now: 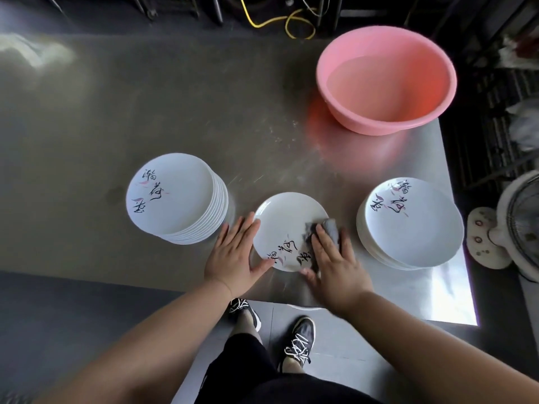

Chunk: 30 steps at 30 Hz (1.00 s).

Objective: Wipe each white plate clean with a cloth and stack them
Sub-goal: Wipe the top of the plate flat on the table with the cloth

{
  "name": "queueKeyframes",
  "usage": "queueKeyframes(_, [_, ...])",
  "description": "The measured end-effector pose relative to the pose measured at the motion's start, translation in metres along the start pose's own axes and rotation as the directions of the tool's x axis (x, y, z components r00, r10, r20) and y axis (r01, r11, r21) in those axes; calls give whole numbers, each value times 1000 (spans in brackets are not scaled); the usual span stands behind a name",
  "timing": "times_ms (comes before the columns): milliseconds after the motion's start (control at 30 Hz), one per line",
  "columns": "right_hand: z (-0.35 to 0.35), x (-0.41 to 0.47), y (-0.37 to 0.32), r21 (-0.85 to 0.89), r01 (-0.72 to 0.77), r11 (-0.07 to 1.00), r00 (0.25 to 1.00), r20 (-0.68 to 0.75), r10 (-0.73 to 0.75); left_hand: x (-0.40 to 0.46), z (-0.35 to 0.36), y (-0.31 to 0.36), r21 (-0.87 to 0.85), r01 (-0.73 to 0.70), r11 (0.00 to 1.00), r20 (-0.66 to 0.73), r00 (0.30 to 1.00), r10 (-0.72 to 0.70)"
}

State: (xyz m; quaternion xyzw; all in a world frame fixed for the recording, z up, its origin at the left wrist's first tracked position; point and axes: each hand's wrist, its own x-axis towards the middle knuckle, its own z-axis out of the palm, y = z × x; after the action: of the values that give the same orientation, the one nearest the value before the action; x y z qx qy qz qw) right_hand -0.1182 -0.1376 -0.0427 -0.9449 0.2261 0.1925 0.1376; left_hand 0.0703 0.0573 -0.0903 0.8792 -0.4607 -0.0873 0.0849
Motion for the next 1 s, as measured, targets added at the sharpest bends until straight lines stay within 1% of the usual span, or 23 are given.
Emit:
queueKeyframes(33, [-2, 7, 2, 0, -26, 1000, 1000, -10, 26, 0, 0, 0, 0, 1, 1000, 4, 1000, -1])
queueKeyframes(100, [-2, 4, -1, 5, -26, 1000, 1000, -6, 26, 0, -1, 0, -7, -1, 1000, 11, 1000, 1])
queueKeyframes(167, [5, -17, -13, -12, 22, 1000, 1000, 20, -22, -2, -2, 3, -9, 4, 1000, 4, 1000, -4])
queueKeyframes(233, [12, -41, -23, -6, 79, 997, 996, 49, -78, -6, -3, 10, 27, 23, 999, -9, 1000, -23])
queueKeyframes(300, [10, -43, -18, 32, 83, 996, 992, 97, -86, -13, -3, 16, 37, 15, 999, -49, 999, -13])
queueKeyframes(333, [5, -36, -13, 56, 61, 997, 992, 106, -67, -18, -2, 16, 35, -23, 999, -80, 996, 26])
queueKeyframes(433, [-8, 0, 8, 71, 21, 997, 1000, 19, -22, -28, -2, 13, 56, -231, 971, -166, 957, 237])
queueKeyframes(467, [-13, 11, 13, 85, 21, 996, 1000, 5, -21, -29, -2, 14, 58, -279, 958, -186, 940, 285])
queueKeyframes(500, [-17, 18, 16, 92, 24, 995, 1000, 7, -25, -28, -3, 17, 49, -300, 953, -203, 931, 303])
queueKeyframes(600, [-13, 16, 11, 81, 25, 996, 999, 40, -28, -24, -9, 27, -35, -242, 970, -187, 955, 231])
queueKeyframes(667, [-4, -4, -3, 3, 37, 999, 994, 98, -37, -23, -15, 30, -98, -199, 975, -156, 971, 182])
queueKeyframes(733, [3, -30, -19, -64, 89, 994, 991, 107, -82, -23, -20, 30, -125, -184, 975, -138, 976, 166])
queueKeyframes(767, [5, -36, -22, -61, 100, 993, 994, 54, -97, -24, -22, 30, -132, -183, 974, -132, 977, 166])
queueKeyframes(800, [4, -34, -20, -31, 93, 995, 995, 32, -92, -25, -24, 30, -139, -182, 973, -130, 978, 164])
queueKeyframes(867, [-5, -17, -10, 70, 37, 997, 998, 46, -40, -25, -24, 32, -152, -176, 973, -137, 978, 156])
queueKeyframes(900, [-9, -5, -3, 93, 11, 996, 999, 32, -14, -24, -23, 33, -159, -173, 972, -147, 978, 150])
queueKeyframes(1000, [-15, 15, 6, 87, -8, 996, 1000, -8, 9, -25, -17, 37, -181, -147, 972, -190, 975, 112])
